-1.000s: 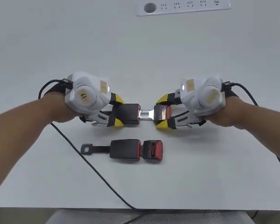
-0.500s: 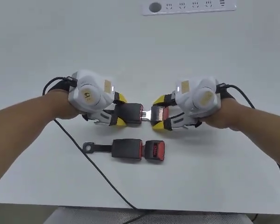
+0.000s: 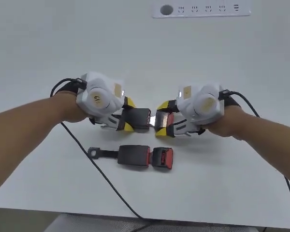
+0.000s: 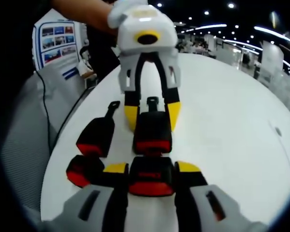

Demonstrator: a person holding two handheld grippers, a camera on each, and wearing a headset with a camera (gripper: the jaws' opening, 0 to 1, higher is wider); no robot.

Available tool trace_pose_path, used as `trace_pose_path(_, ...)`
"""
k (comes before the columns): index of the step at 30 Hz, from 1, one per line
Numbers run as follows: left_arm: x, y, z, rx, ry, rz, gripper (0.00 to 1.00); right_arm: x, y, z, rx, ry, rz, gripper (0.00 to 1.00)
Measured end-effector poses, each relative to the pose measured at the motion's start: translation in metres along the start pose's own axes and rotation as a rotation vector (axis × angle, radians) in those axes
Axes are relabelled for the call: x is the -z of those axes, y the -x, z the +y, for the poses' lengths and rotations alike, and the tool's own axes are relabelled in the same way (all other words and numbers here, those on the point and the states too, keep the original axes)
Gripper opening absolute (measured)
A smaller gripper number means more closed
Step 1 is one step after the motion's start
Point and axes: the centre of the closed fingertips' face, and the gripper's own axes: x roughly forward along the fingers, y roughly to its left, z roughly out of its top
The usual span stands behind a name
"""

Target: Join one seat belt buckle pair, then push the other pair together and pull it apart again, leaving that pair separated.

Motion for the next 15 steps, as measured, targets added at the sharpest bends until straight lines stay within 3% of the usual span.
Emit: trace_pose_path(15, -0.0005, -0.0001, 0.0009, 0.005, -0.012, 0.004, 0.33, -0.0002, -0.0025, -0.0044, 0.011, -0.004, 0.016, 0.35)
